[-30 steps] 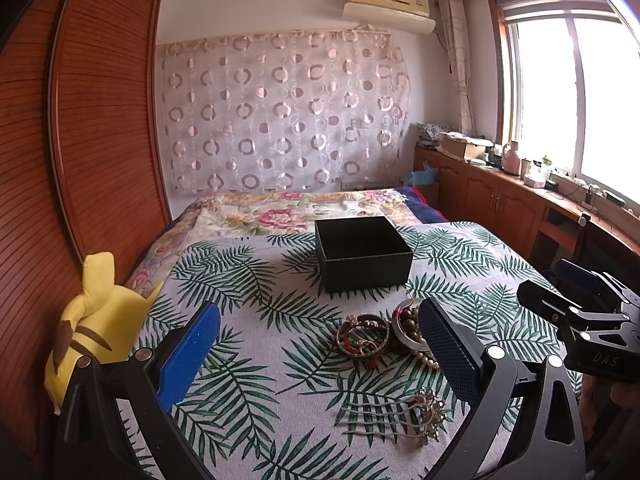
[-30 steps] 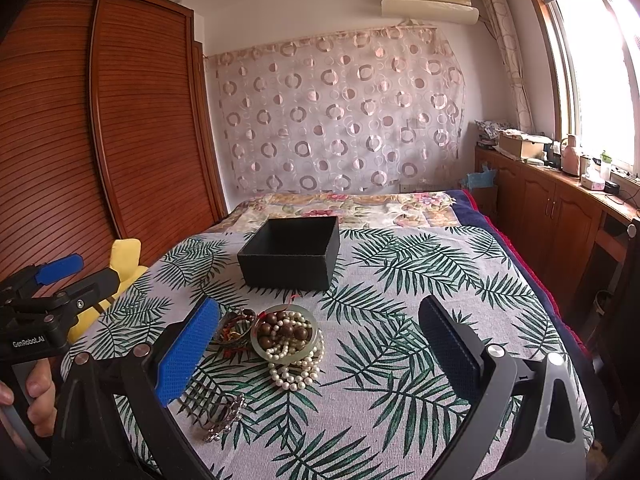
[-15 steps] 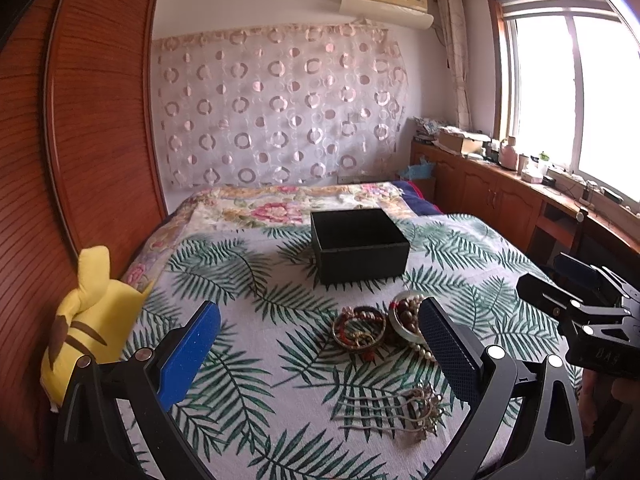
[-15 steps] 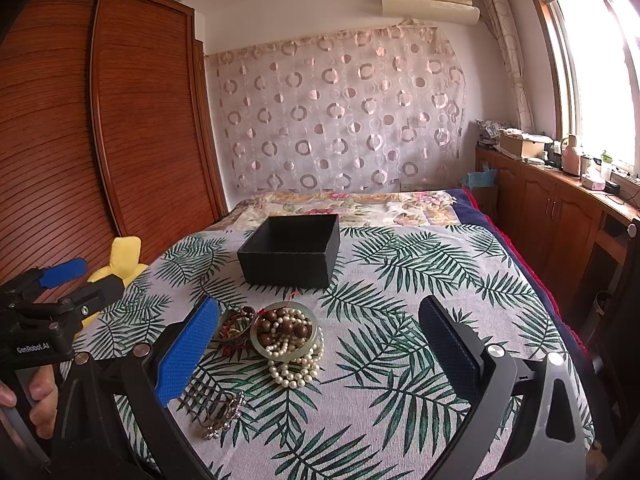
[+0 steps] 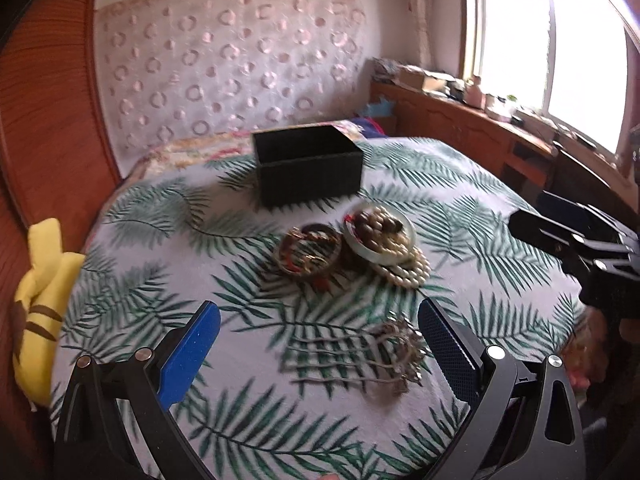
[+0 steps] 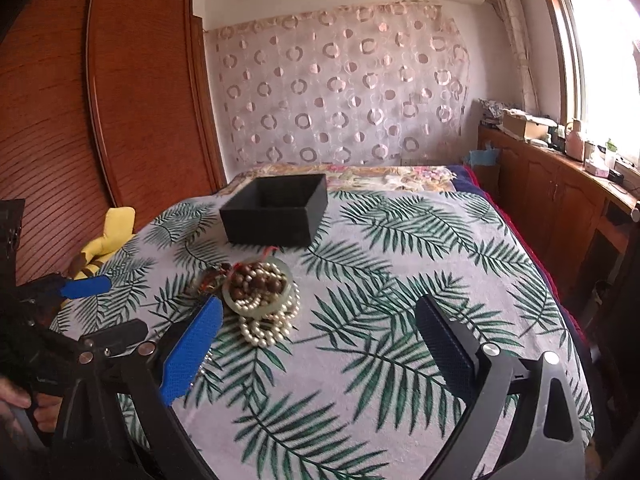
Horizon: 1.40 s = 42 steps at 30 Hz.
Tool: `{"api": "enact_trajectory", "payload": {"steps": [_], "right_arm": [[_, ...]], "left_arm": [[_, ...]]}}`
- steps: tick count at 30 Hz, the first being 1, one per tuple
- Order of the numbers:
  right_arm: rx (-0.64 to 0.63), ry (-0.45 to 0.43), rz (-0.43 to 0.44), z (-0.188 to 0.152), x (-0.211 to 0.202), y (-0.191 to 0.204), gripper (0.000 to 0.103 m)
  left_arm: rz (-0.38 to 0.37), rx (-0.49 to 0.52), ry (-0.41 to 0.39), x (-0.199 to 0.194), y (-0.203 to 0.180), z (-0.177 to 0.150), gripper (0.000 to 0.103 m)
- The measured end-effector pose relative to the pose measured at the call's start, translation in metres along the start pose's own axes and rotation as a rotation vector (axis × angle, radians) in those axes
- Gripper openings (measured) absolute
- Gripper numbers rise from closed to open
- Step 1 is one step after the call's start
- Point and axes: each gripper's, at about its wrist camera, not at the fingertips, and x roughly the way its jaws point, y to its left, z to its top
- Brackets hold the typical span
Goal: Organize jewelry
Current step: 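Grasp the silver hair comb with the left gripper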
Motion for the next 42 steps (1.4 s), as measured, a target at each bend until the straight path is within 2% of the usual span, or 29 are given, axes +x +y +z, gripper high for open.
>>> {"api": "enact_trajectory", "payload": {"steps": [3,10,12,18,20,24,26,27,29,30,36,42], "right_arm": [[-0.002,0.017,-0.001,-0.003,0.003,-0.004,0.098],[-0.007,0.076,0.01,-0.014,0.017,-0.01,0.097],[-0.006,0.084,0.011,-0.016,0.019,-0.011,0.097],[-0.003,0.095,0.019,-0.018,0.023,-0.013,0.097],[-0.003,0.097,0.021,-0.018,0.024,-0.013,0.097],[-0.013,0.105,0.025,-0.017,0.025,-0.011,0.097],[-0.019,0.108,0.027,-0.016,0.027,-0.009,0.097],[-0.025,0.112,0.028,-0.016,0.028,-0.008,0.097],[-0.033,0.115,0.029,-0.016,0.03,-0.006,0.097],[-0.038,0.116,0.029,-0.015,0.031,-0.004,0.097],[-0.048,0.112,0.031,-0.011,0.031,-0.001,0.097],[-0.062,0.136,0.057,-0.008,0.042,0.003,0.097]], "left_arm": [[-0.039,0.032,0.028,0.009,-0.01,-0.003,0.095],[-0.135,0.115,0.129,0.031,-0.035,-0.012,0.062],[-0.15,0.128,0.153,0.035,-0.038,-0.014,0.057],[-0.106,0.19,0.197,0.045,-0.045,-0.021,0.053],[-0.104,0.181,0.196,0.046,-0.041,-0.021,0.052],[-0.086,0.189,0.188,0.043,-0.033,-0.02,0.037],[-0.097,0.179,0.182,0.041,-0.026,-0.019,0.035],[-0.097,0.179,0.175,0.04,-0.025,-0.018,0.031],[-0.09,0.185,0.158,0.035,-0.021,-0.015,0.015],[-0.084,0.185,0.159,0.035,-0.019,-0.014,0.013],[-0.091,0.17,0.135,0.025,-0.005,-0.007,0.011],[-0.09,0.129,0.052,0.005,0.006,0.007,0.007]]}}
